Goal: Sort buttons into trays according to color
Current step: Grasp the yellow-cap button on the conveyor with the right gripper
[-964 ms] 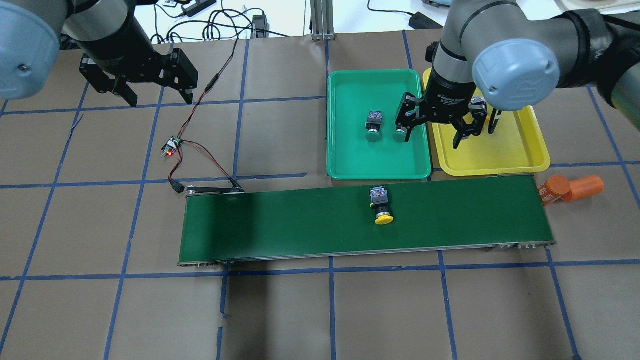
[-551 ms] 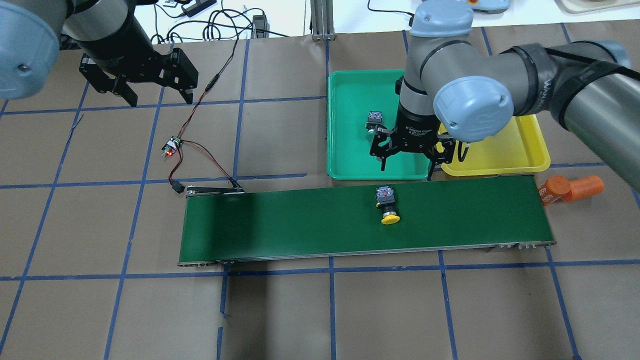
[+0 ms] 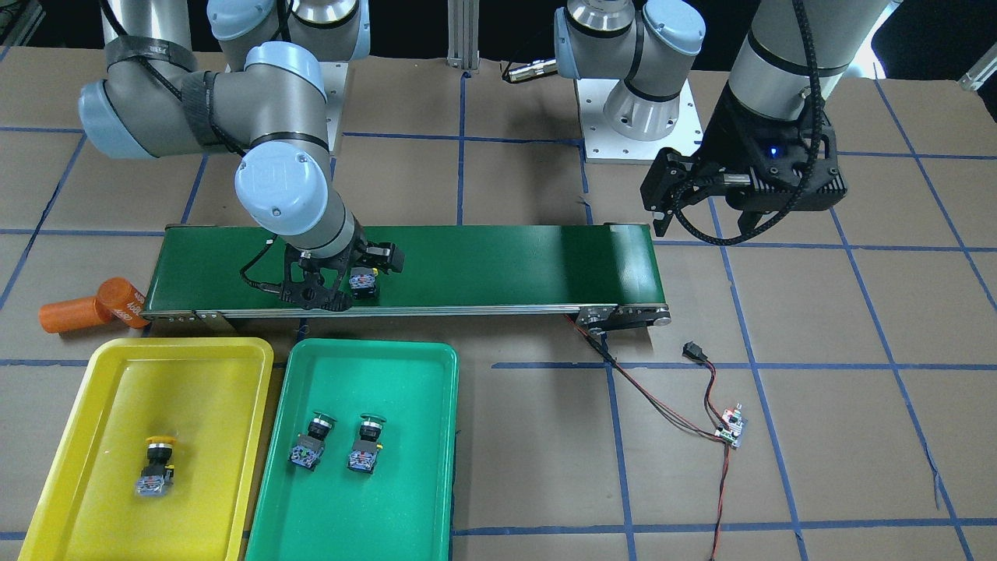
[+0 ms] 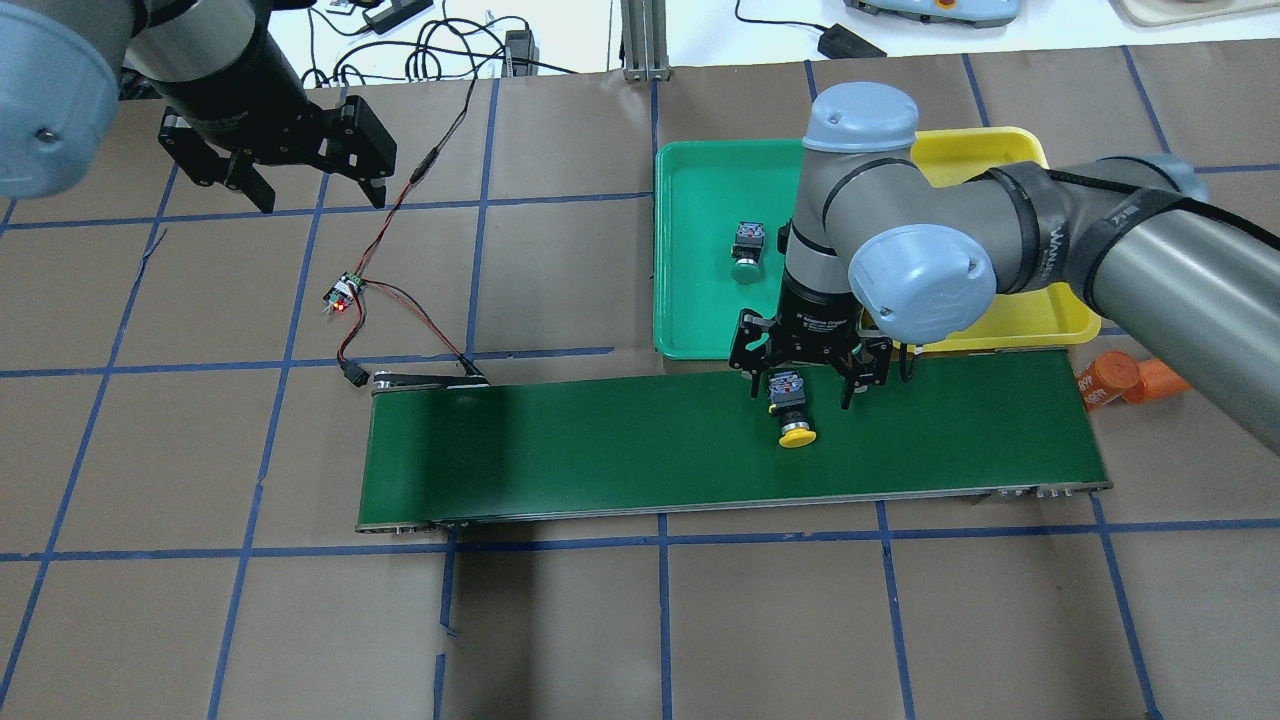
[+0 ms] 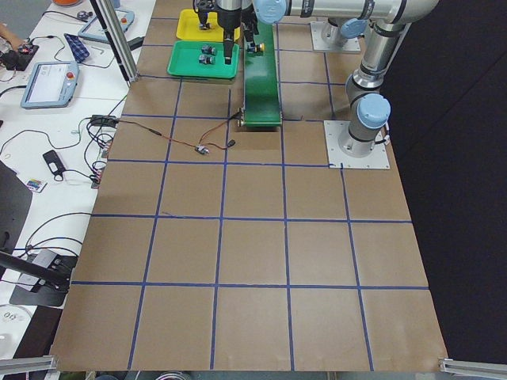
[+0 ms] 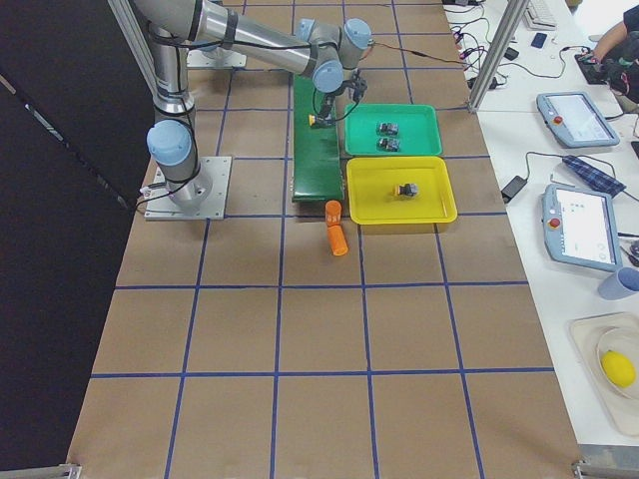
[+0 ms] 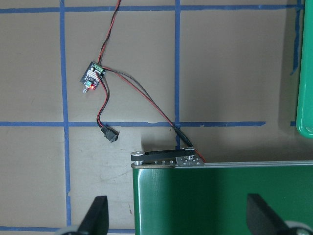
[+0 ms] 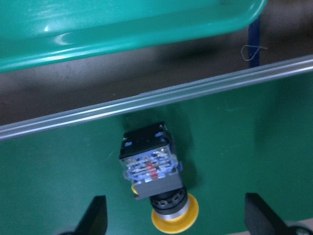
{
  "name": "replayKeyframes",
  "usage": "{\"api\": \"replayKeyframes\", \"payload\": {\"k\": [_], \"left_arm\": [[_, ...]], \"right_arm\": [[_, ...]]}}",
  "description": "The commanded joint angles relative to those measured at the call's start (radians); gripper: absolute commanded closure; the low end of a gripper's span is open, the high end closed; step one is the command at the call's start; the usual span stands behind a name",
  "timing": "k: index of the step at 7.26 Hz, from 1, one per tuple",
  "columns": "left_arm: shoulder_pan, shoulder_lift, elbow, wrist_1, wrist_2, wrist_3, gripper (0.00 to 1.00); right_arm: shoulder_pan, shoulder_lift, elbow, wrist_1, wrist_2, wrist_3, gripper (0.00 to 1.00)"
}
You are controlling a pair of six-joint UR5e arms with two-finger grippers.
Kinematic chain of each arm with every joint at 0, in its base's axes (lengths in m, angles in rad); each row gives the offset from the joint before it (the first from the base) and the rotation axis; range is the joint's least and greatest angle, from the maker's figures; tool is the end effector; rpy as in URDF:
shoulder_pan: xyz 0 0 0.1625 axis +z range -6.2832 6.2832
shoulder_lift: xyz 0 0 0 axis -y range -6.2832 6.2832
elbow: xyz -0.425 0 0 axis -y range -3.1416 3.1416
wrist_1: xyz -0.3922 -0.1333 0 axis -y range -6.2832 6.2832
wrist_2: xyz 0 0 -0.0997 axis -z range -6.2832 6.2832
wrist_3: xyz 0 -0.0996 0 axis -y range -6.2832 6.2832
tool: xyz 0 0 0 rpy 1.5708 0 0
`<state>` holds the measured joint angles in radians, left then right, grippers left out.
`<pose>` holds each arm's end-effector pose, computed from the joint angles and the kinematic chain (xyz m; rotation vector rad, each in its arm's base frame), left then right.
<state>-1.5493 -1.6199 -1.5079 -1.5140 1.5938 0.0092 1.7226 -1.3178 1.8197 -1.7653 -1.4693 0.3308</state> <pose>-0.1198 -0.5222 0.5001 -0.0204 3.1155 -0.1095 0.2197 -0.4876 0.2607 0.2991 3.0624 0.5002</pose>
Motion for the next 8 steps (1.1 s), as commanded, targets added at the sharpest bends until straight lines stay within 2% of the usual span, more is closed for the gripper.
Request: {"api": "replayKeyframes", "payload": {"k": [1, 2, 3, 4, 6, 8], "left_arm": [[0.0, 0.0, 0.0, 0.0, 0.0, 0.0, 0.0], [0.0, 0.0, 0.002, 0.0, 0.0, 0.0, 0.0], [0.0, 0.0, 0.002, 0.0, 0.0, 0.0, 0.0], [0.002, -0.001, 0.0, 0.0, 0.0, 0.0, 0.0], [0.0, 0.0, 0.002, 0.0, 0.0, 0.0, 0.0], [0.002, 0.0, 0.002, 0.0, 0.0, 0.0, 0.0]], "right_arm": [[0.0, 0.029, 0.006, -0.013, -0.005, -0.003, 0.03], [0.0, 0.037, 0.006, -0.013, -0.069, -0.004, 0.45], [-0.001, 0.038, 0.0, -0.014, -0.092, -0.006, 0.95], [-0.003, 0.037, -0.003, -0.014, -0.094, -0.006, 1.0], [-0.012, 0.023, -0.023, -0.014, -0.097, -0.004, 1.0], [-0.032, 0.015, -0.17, -0.023, -0.187, -0.006, 1.0]]}}
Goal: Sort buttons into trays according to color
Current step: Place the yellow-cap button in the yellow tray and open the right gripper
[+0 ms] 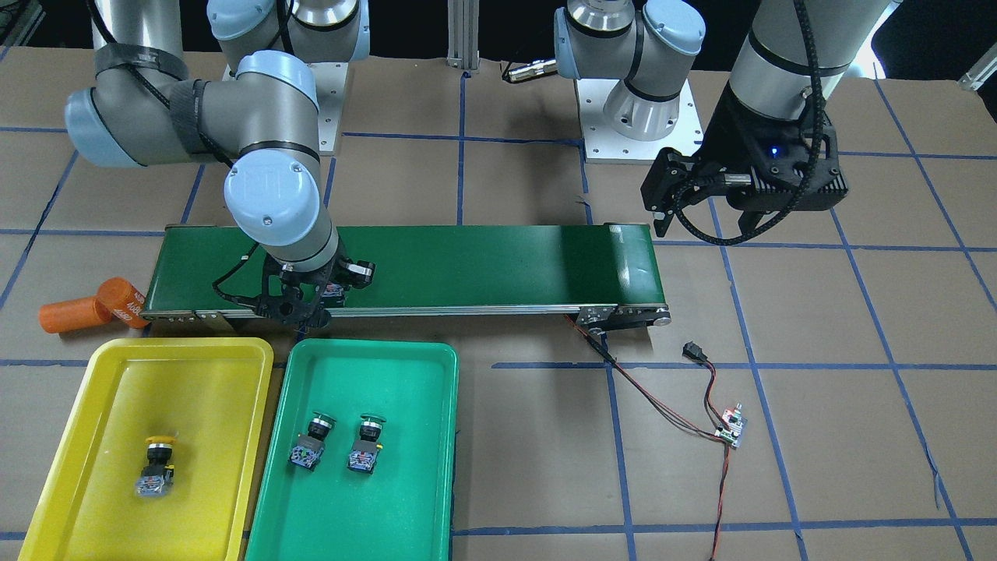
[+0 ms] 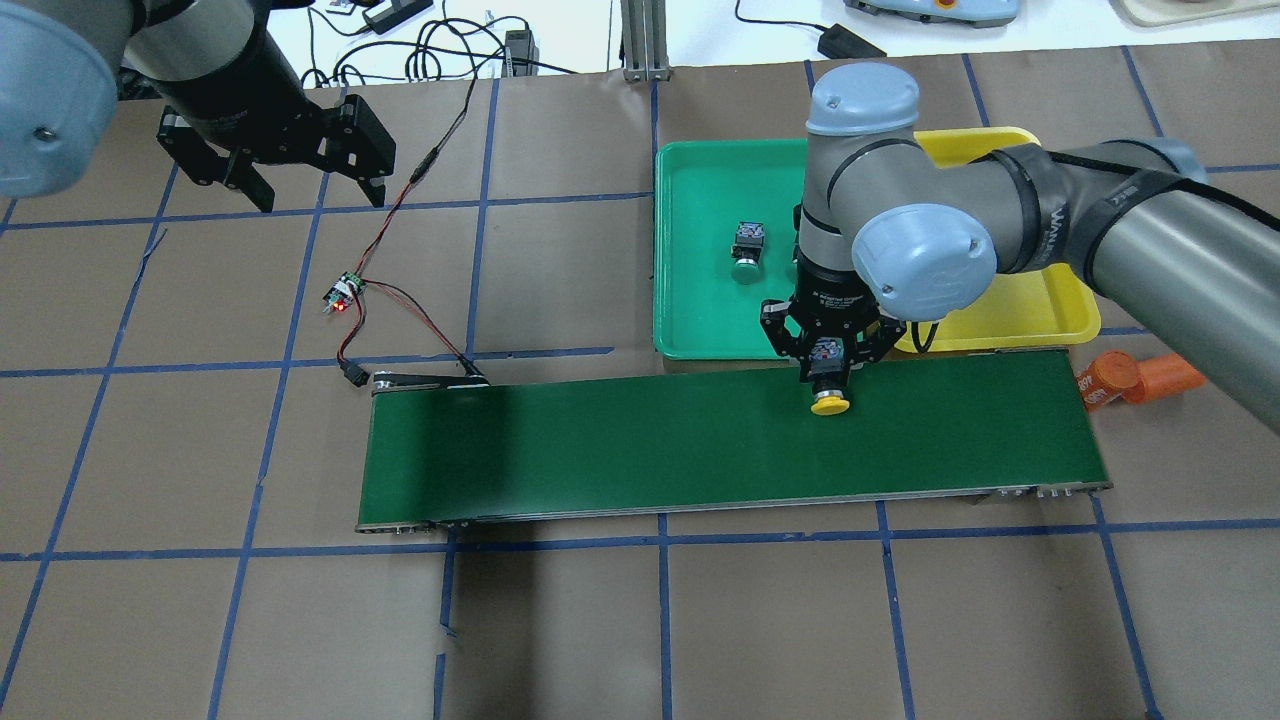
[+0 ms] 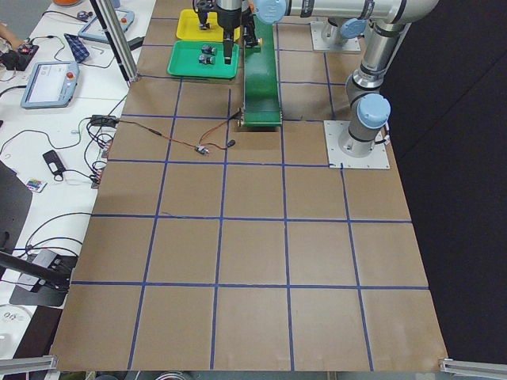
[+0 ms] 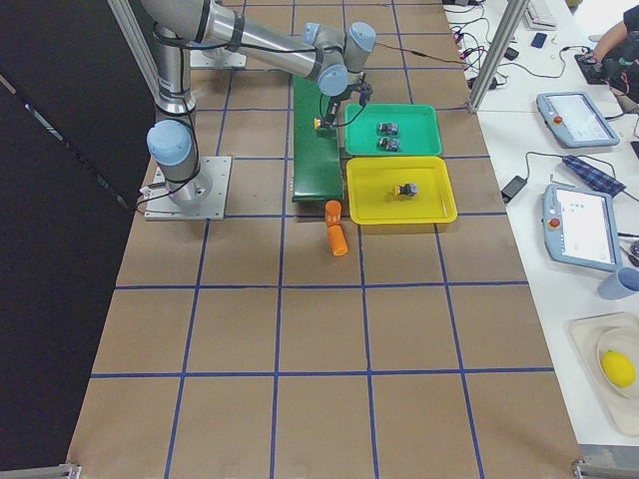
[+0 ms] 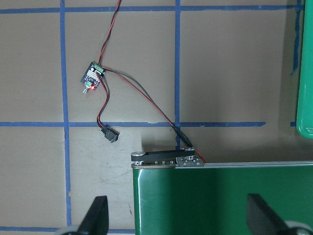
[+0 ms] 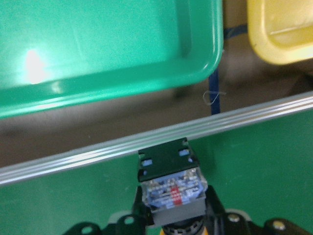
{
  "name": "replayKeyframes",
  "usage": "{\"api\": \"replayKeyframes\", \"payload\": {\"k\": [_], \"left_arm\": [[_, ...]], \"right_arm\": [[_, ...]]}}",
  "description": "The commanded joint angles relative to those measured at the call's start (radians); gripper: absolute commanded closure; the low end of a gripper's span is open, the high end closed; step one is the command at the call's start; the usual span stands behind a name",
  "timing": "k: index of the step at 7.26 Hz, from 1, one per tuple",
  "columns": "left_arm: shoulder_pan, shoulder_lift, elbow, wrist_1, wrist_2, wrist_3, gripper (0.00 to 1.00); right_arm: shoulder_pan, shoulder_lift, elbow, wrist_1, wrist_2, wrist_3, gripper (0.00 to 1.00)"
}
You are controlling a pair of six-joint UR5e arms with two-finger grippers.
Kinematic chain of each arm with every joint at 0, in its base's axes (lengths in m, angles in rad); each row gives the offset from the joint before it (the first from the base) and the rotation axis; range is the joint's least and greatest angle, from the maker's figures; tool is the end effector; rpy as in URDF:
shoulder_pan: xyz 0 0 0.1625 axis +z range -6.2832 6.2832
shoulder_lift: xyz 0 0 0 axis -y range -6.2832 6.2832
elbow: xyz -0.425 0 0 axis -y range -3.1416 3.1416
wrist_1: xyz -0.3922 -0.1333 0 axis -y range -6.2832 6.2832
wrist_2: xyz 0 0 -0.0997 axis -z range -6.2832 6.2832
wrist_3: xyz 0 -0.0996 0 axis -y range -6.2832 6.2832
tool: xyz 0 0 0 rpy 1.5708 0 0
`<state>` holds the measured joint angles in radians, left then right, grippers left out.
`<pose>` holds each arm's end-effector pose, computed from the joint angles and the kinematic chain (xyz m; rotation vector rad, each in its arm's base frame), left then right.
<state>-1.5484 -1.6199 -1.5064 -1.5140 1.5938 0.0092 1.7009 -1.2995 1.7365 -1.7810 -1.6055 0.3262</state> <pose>-0.1193 -0.5224 0.5009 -0.0218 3.1154 -0.1118 0.1993 -0.5226 0.2866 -0.2916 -3.0254 -0.3252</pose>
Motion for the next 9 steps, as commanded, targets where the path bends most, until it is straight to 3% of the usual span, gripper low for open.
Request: {"api": "replayKeyframes", "payload": {"k": [1, 3, 4, 5, 6, 8, 9], "left_arm": [[0.001, 0.0, 0.0, 0.0, 0.0, 0.0, 0.0], [0.001, -0.002, 0.002, 0.0, 0.0, 0.0, 0.0], [-0.001, -0.002, 0.003, 0.0, 0.0, 0.0, 0.0], [0.001, -0.002, 0.003, 0.0, 0.0, 0.0, 0.0], [0.001, -0.002, 0.003, 0.0, 0.0, 0.0, 0.0], [-0.001, -0.002, 0.003, 0.0, 0.0, 0.0, 0.0], [0.001, -0.002, 0.003, 0.0, 0.0, 0.0, 0.0]], "right_arm": [[-0.061, 0.043, -0.159, -0.058, -0.078, -0.033, 1.0], [-0.186, 0.229, -0.269, -0.191, -0.079, -0.2, 1.0], [-0.199, 0.267, -0.296, -0.207, -0.077, -0.226, 1.0], [-0.202, 0.282, -0.301, -0.225, -0.071, -0.233, 0.46], [-0.202, 0.272, -0.296, -0.245, -0.077, -0.23, 0.0], [-0.199, 0.197, -0.281, -0.107, -0.074, -0.23, 0.0], [-0.198, 0.098, -0.281, 0.007, -0.07, -0.23, 0.0]]}}
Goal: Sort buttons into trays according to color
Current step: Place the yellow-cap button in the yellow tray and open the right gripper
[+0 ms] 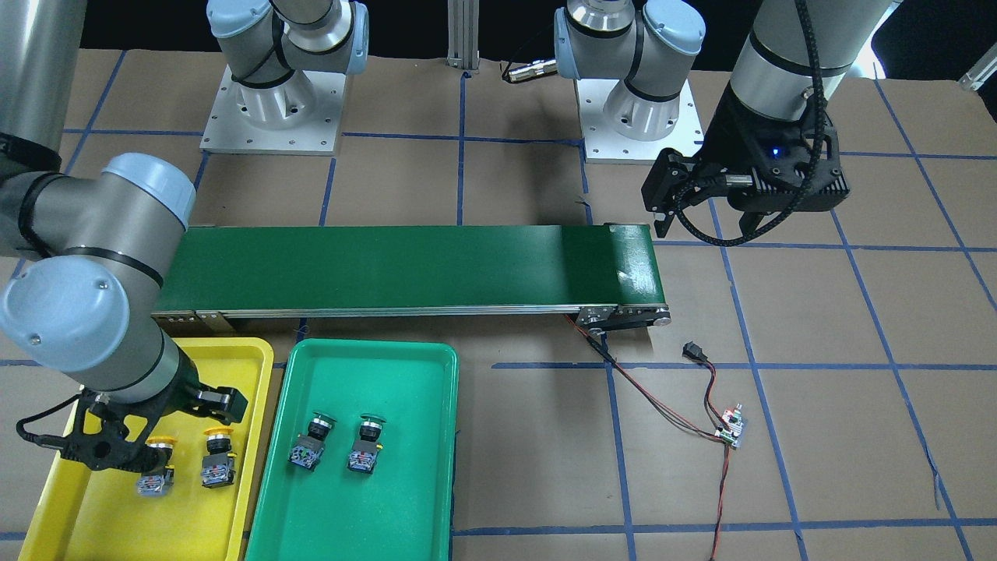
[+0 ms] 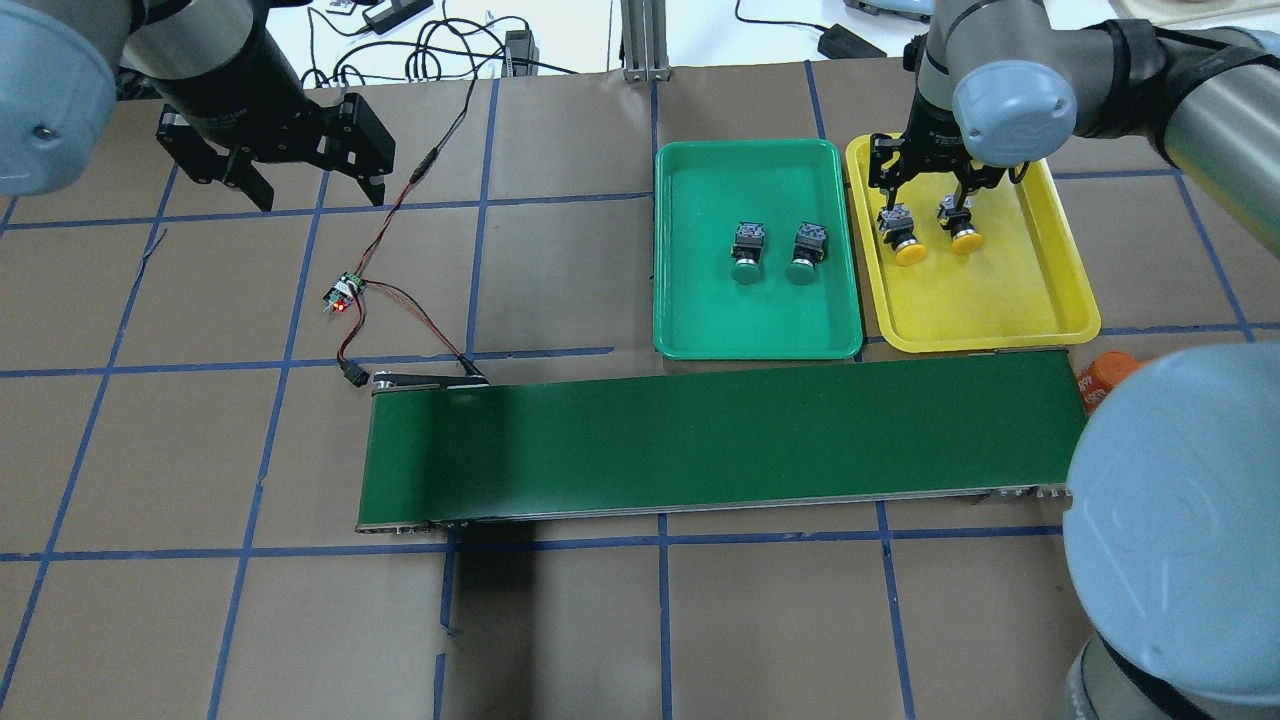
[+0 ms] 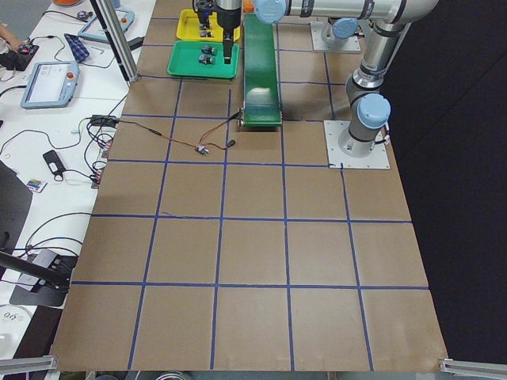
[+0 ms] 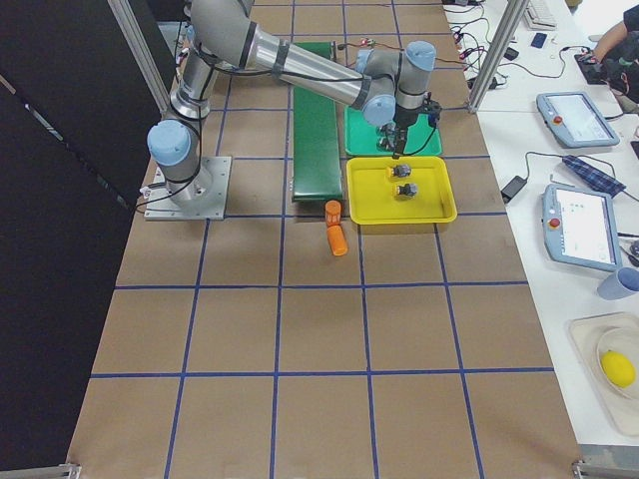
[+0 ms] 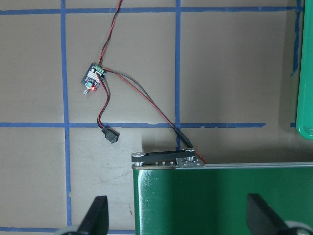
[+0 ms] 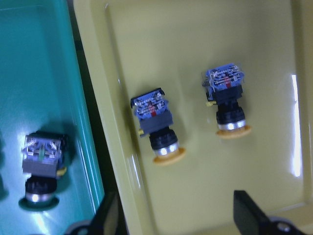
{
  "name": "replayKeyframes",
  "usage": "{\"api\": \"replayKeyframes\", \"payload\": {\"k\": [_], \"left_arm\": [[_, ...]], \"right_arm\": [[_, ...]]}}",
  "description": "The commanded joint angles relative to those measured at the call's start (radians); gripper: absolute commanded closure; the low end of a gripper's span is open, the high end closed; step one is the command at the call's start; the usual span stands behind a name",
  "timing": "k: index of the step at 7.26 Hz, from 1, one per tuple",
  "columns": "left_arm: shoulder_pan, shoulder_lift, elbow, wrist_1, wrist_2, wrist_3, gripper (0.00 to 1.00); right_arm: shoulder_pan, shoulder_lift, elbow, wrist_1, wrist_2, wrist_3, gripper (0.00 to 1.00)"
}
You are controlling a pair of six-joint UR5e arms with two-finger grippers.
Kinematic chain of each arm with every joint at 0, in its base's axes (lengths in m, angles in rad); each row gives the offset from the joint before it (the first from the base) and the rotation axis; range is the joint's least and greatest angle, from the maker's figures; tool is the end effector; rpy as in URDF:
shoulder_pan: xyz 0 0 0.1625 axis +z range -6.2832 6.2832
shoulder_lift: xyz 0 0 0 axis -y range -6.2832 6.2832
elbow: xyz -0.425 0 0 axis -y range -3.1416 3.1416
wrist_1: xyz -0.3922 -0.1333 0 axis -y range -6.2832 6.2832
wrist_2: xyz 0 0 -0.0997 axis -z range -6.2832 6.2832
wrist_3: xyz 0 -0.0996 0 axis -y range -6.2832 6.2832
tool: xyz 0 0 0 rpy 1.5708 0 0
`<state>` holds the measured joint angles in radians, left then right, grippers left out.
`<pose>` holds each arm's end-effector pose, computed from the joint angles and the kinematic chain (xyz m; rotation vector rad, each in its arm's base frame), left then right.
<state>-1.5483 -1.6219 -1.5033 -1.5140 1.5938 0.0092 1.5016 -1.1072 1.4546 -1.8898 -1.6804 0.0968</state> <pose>-0.1193 -0.5234 0.5014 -0.0220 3.1153 -0.1135 0.0768 -0.6626 0.3073 -0.2490 -3.0211 -0.0407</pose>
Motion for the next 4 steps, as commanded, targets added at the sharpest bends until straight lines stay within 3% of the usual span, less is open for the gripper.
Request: {"api": "replayKeyframes", "payload": {"k": [1, 3, 4], "left_arm": [[0.001, 0.0, 0.002, 0.0, 0.0, 0.0, 0.0], [0.001, 0.0, 0.0, 0.0, 0.0, 0.0, 0.0], [0.002, 0.0, 0.002, 0.0, 0.0, 0.0, 0.0]], "right_arm": [[0.009, -0.196, 0.001, 0.235, 0.011, 0.0, 0.0], [0.028, -0.368, 0.013, 0.43, 0.062, 0.015, 0.0], [0.049, -0.402, 0.053, 0.443, 0.059, 0.014, 0.0]]}}
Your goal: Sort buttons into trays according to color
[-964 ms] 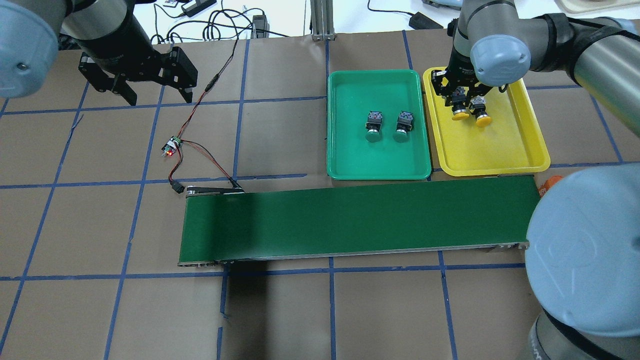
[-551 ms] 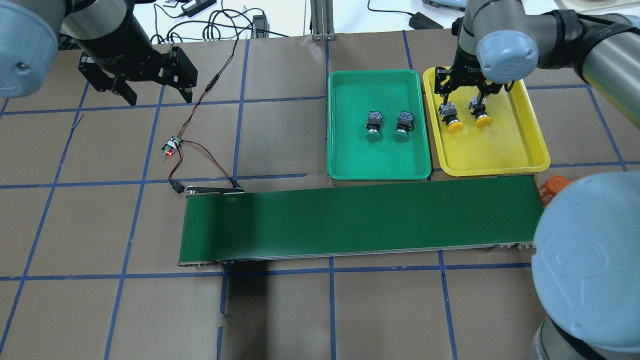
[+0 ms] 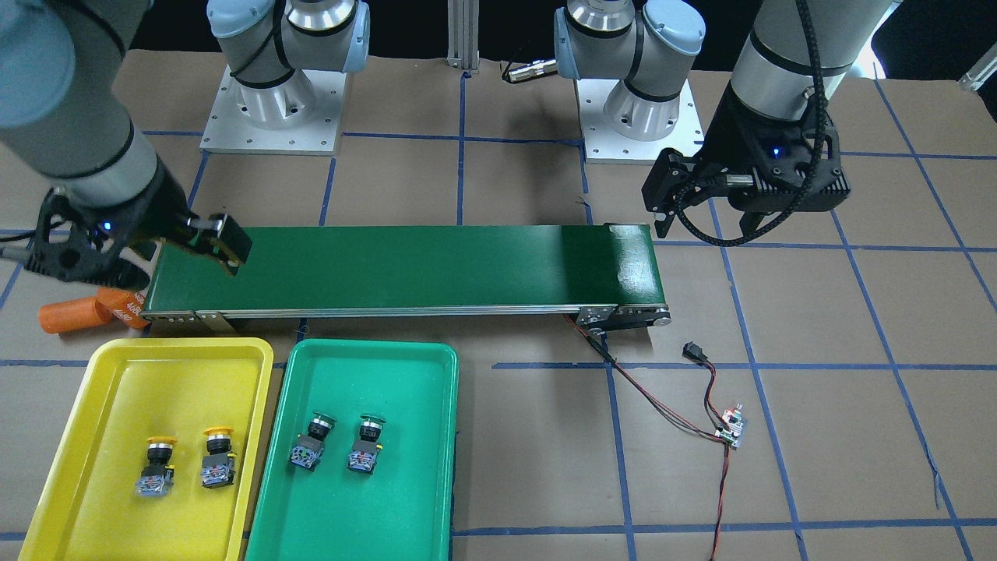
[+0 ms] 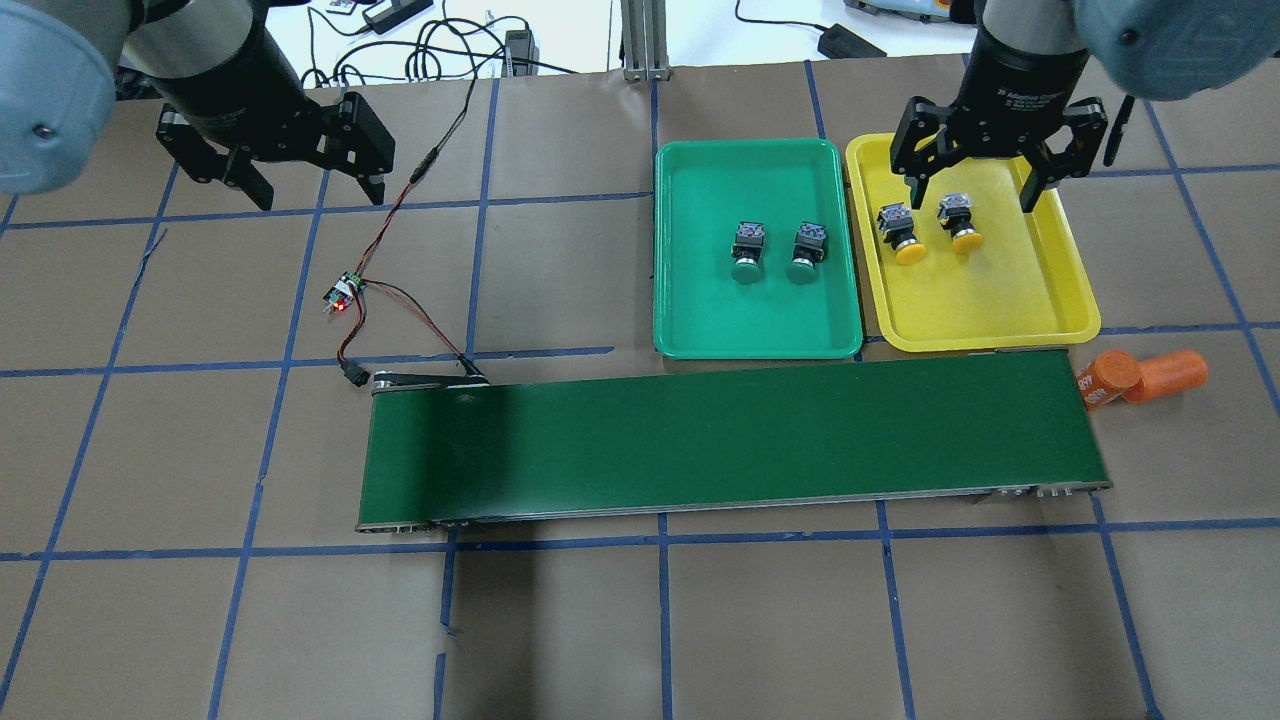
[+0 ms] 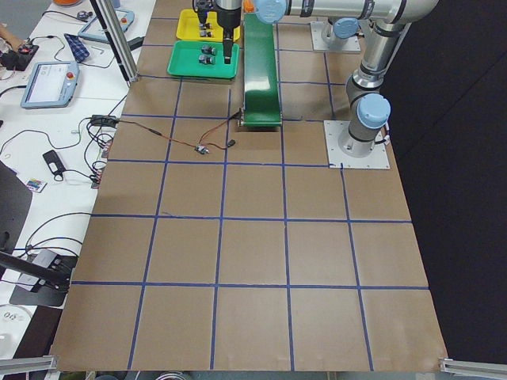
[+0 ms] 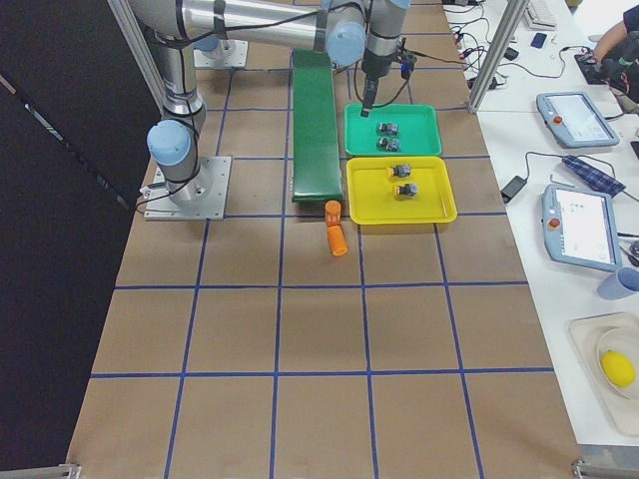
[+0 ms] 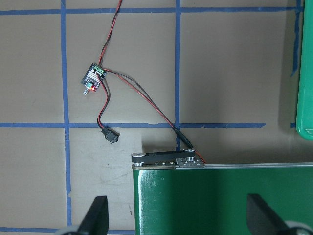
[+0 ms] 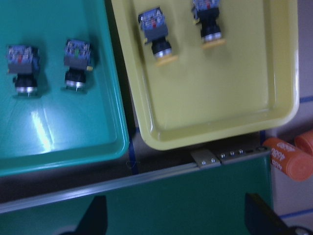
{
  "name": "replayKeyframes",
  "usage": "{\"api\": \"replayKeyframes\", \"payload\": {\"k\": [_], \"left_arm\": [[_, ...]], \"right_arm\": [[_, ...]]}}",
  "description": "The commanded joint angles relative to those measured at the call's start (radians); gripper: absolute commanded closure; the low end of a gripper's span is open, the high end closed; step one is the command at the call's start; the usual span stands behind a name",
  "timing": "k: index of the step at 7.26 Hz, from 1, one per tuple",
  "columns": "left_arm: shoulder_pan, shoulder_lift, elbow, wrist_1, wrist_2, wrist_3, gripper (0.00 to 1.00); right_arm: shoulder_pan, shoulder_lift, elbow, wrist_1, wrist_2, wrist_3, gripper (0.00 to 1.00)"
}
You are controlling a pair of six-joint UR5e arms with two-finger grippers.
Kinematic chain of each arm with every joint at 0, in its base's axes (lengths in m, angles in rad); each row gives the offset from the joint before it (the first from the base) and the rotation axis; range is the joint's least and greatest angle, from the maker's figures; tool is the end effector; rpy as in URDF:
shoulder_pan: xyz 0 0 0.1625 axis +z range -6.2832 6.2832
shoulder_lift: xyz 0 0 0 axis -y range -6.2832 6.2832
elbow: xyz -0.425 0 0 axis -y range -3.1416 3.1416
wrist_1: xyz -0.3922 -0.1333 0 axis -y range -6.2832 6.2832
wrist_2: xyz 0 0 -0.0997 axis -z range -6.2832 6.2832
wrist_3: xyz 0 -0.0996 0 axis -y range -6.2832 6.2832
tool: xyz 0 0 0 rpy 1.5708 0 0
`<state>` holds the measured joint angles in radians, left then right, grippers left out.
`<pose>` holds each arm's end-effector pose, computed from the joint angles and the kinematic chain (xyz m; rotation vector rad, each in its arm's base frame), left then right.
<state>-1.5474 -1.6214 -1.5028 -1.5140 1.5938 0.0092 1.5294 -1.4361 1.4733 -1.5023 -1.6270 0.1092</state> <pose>-0.1188 -0.5234 0.5019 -0.0234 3.1152 -0.1150 0.1053 -0.5425 0.4597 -0.2270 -3.0694 -0.1598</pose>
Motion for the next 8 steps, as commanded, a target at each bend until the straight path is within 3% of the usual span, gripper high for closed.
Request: {"api": "replayKeyframes", "payload": {"k": [1, 5, 8], "left_arm": [[0.0, 0.0, 0.001, 0.0, 0.0, 0.0, 0.0], [0.0, 0.0, 0.001, 0.0, 0.0, 0.002, 0.0], [0.0, 0.0, 0.0, 0.0, 0.0, 0.002, 0.0]], "right_arm": [[0.058, -0.117, 0.076, 0.056, 0.013, 0.003, 0.0], [0.089, -0.132, 0.16, -0.03, 0.009, 0.001, 0.0], [0.055, -0.184, 0.18, 0.01, 0.006, 0.003, 0.0]]}}
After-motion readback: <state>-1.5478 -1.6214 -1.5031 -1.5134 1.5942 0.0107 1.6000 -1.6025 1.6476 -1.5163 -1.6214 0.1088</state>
